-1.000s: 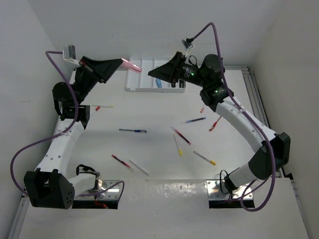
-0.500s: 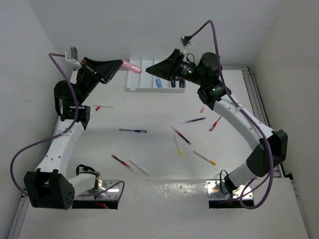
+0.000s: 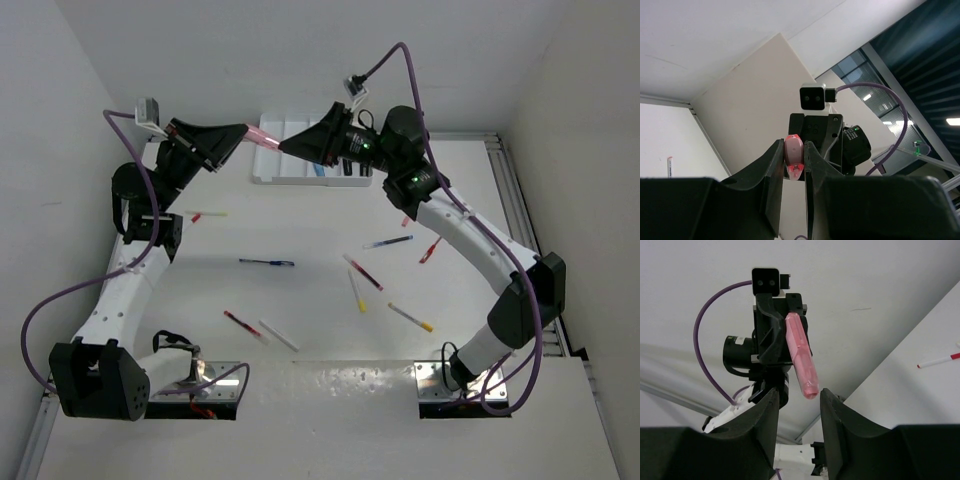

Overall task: Sort the stationery into containers
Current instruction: Pass the stationery from the left arm to the right

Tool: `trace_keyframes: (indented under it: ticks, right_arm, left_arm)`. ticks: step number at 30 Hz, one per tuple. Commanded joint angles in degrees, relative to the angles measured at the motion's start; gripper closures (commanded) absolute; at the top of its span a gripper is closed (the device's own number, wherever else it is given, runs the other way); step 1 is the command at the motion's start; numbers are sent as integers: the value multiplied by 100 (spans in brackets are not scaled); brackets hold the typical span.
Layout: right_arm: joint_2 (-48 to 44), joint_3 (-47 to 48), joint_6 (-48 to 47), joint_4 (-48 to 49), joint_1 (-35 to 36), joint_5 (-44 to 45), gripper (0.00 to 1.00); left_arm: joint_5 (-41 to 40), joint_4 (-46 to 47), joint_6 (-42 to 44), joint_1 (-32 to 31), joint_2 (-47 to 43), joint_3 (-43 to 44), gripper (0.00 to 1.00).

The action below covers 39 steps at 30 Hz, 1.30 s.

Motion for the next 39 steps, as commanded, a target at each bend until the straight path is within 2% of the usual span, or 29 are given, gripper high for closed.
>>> trace_keyframes:
  ticks: [1,13,20,30,36,39]
  right_arm:
    - [-36,162,59,253,73,14,63]
    - [131,259,50,306,197,22,61]
    - [149,268,32,402,205,-4,67]
    - [192,382,-82,569,258,-83,68]
    - [201,338,-152,648,302,-145,77]
    - [192,338,-213,657,302,-153,88]
  left_arm:
    - [-24,197,-111,53,-112,-53,100]
    - [-15,224,-146,44,-129,-9,100]
    - [28,189,-181,35,-147,-79,100]
    - [64,110,-164,26,-200,-255,100]
    - [72,57,-111,26,-217,-290,100]
    - [72,4,-85,26,-235,-299,100]
